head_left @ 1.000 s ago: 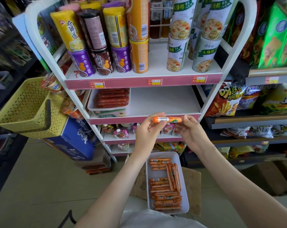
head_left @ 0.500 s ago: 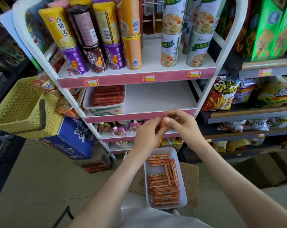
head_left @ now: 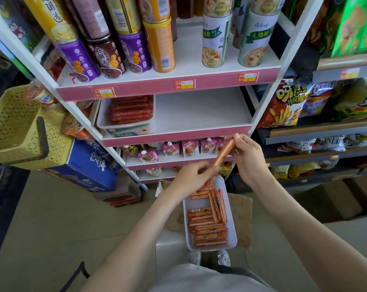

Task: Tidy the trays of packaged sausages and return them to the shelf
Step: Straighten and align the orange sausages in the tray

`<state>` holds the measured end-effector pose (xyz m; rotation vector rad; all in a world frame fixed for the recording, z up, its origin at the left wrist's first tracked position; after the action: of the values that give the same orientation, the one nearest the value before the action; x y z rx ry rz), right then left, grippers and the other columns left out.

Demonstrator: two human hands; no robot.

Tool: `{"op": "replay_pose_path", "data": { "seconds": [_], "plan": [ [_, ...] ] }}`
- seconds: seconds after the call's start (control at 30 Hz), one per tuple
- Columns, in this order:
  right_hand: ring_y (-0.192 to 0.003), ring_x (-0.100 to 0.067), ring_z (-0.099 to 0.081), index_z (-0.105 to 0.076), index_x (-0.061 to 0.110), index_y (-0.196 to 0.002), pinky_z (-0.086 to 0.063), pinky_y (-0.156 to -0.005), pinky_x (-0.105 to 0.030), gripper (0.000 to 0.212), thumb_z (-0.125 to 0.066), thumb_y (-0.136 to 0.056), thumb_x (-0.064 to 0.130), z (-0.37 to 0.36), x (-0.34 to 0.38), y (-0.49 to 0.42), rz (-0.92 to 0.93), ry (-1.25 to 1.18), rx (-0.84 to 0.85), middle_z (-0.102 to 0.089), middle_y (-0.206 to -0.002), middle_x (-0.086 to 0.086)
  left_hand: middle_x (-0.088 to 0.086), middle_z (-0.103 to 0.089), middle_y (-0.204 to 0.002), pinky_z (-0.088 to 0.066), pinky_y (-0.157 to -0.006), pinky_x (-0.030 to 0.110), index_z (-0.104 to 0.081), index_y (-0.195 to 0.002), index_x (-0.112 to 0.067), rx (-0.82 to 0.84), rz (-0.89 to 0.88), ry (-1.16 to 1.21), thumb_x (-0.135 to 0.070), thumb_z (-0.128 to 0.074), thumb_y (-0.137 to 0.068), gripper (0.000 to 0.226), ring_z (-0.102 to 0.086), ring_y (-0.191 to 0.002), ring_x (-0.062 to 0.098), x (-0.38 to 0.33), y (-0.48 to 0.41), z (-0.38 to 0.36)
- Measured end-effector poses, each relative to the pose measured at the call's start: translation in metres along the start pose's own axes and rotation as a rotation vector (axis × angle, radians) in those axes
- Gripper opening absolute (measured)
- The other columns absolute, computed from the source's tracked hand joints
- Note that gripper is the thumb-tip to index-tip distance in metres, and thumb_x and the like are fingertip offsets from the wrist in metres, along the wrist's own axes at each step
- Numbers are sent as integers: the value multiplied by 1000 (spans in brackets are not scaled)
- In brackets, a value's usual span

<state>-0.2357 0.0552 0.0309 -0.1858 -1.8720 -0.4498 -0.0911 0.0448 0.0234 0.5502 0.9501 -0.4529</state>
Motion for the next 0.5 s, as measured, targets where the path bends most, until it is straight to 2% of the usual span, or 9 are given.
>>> {"op": "replay_pose_path", "data": {
  "seconds": [0.07,0.17,0.27,0.3,0.4,0.47,0.5],
  "plan": [
    [-70,-10,-62,-62,7,-98,-53,-72,-28,19,-47,-99,20,8,-18,-6,-54,8,-9,-62,-73,2,-7,-63,-71,-46,-66,28,-60,-80,-30,20,44,32,-44,-47,-96,25,-62,-68,12,8,-4,-4],
    [-82,-17,-66,-56,3,-114,-54,-78,-30,23,-49,-98,17,9,-60,-6,-227,-2,78,-65,-88,-6,1,-64,-71,-47,-64,32,-55,-80,-31,-11,78,-93,-48,-40,-97,29,-62,-66,16,26,-16,-12],
    [-81,-18,-64,-55,-1,-105,-55,-73,-26,14,-49,-97,9,13,-112,-1,-377,50,137,-63,-88,-11,-6,-59,-69,-37,-52,13,-53,-90,-24,51,79,-222,-44,-42,-98,25,-53,-59,2,46,-29,-35],
    [-78,-18,-63,-56,-1,-106,-54,-71,-26,14,-51,-97,9,19,-126,-1,-417,47,113,-63,-85,-11,-5,-60,-74,-35,-52,11,-55,-97,-23,100,85,-237,-41,-43,-98,22,-54,-63,3,55,-33,-47],
    [-70,-20,-65,-61,0,-103,-55,-65,-29,13,-54,-95,7,46,-167,-6,-498,18,30,-68,-80,-9,-2,-61,-93,-36,-60,7,-57,-117,-16,264,174,-231,-37,-50,-96,30,-57,-83,12,95,-41,-81],
    [-71,-23,-67,-64,4,-94,-55,-68,-37,7,-58,-93,7,76,-199,-15,-530,130,-80,-70,-78,-7,-5,-62,-104,-41,-73,11,-59,-118,-17,334,260,-135,-34,-55,-94,29,-59,-97,13,126,-42,-99],
    [-71,-24,-66,-64,6,-88,-56,-71,-43,5,-60,-92,7,91,-215,-17,-547,219,-137,-70,-76,-7,-9,-60,-105,-39,-73,7,-60,-117,-18,343,289,-112,-31,-56,-94,27,-58,-98,9,140,-42,-106]
  ]
}}
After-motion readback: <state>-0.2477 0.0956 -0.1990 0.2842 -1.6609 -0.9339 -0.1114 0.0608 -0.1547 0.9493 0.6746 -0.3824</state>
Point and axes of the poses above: each hand's wrist, its own y-axis away from the middle knuckle, its own z-axis out of the back of the hand, x = y × z, the point moved 8 cm from there along -y, towards the middle knuckle
